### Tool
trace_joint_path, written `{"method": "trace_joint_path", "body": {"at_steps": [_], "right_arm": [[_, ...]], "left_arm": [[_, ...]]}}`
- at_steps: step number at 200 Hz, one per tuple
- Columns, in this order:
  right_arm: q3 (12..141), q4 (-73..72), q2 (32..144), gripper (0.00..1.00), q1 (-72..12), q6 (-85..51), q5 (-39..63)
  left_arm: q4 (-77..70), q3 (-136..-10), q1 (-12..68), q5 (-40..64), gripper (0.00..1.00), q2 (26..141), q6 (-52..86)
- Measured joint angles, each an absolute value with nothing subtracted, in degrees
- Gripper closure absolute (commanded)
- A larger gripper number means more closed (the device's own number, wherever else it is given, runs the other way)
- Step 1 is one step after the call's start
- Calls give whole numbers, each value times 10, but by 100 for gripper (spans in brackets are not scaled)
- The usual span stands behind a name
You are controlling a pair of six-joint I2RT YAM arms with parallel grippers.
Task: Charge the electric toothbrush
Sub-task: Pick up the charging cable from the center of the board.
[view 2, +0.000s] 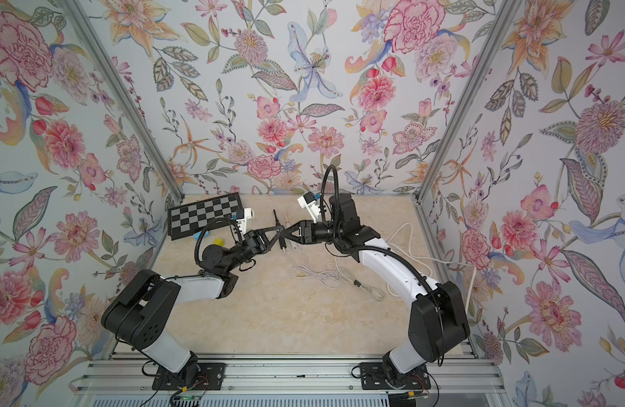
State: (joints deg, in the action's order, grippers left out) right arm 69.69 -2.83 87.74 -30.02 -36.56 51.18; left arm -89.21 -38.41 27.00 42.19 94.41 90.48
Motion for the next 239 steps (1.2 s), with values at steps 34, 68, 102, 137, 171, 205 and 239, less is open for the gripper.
{"method": "trace_joint_path", "body": {"at_steps": [34,68,102,137,171,205,239], "right_arm": [[599,-222,858,75,-299,-502,509],[590,-301,858,86,-306,-556,498],[587,-318,858,90,-308,-569,487],[587,-333,858,83,-312,-574,481],[586,-340,859,87,-313,-573,474],[586,-350,865,83,-314,-573,473],[586,-359,872,81,-314,-573,473]], "left_arm": [[-897,-387,271,416,100,944,903],[-902,-387,271,406,100,944,903],[-905,-387,276,391,100,941,903],[-906,-387,281,371,100,941,903],[-908,-387,285,357,100,941,903],[-907,-387,290,340,100,941,905],[-907,-387,291,329,100,944,909]]}}
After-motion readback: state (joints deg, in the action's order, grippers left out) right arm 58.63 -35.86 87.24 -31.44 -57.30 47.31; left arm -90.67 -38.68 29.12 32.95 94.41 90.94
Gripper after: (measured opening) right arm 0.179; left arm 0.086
